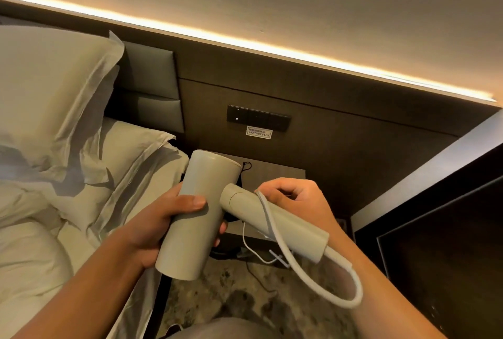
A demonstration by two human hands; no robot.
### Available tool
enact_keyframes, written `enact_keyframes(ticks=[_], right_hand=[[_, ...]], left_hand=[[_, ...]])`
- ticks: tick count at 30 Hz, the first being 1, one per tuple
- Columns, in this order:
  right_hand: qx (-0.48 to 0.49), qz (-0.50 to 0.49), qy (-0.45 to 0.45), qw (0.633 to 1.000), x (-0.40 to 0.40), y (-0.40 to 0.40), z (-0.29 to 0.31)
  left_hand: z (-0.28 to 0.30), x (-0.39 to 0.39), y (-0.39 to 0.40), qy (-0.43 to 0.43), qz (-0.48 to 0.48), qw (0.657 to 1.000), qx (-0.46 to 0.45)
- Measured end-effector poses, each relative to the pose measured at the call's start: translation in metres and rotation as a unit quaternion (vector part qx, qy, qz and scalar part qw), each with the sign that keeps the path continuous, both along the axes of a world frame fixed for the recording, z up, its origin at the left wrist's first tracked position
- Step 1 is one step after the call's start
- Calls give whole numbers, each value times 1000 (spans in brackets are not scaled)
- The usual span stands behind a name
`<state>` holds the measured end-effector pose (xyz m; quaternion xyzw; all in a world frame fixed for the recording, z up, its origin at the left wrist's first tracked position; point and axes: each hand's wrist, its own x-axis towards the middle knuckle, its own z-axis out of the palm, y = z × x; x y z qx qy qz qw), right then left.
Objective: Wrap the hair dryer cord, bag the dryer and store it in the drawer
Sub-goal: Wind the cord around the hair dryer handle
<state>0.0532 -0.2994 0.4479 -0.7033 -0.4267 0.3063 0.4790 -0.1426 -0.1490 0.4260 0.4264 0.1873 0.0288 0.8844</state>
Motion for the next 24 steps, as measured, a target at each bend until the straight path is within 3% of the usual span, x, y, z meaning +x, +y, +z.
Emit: enact_keyframes(ticks=[7,9,11,14,16,24], right_hand=[[34,-53,77,995,-12,-4,-23],[55,-118,163,978,-20,-2,-35],[-9,-212,253,944,-26,2,-43],[-115,-209,210,948,-32,3,-52],[-107,-196,215,951,-37,3,-51],[-114,-152,46,981,-51,-1,-51]], left_hand=[[6,5,-4,11,44,998,34],[6,6,-6,18,59,997,42],[4,8,-8,24,83,995,50],[1,11,-9,46,129,988,73],[-2,14,-9,62,155,982,92],[-12,17,0,105,204,951,206]])
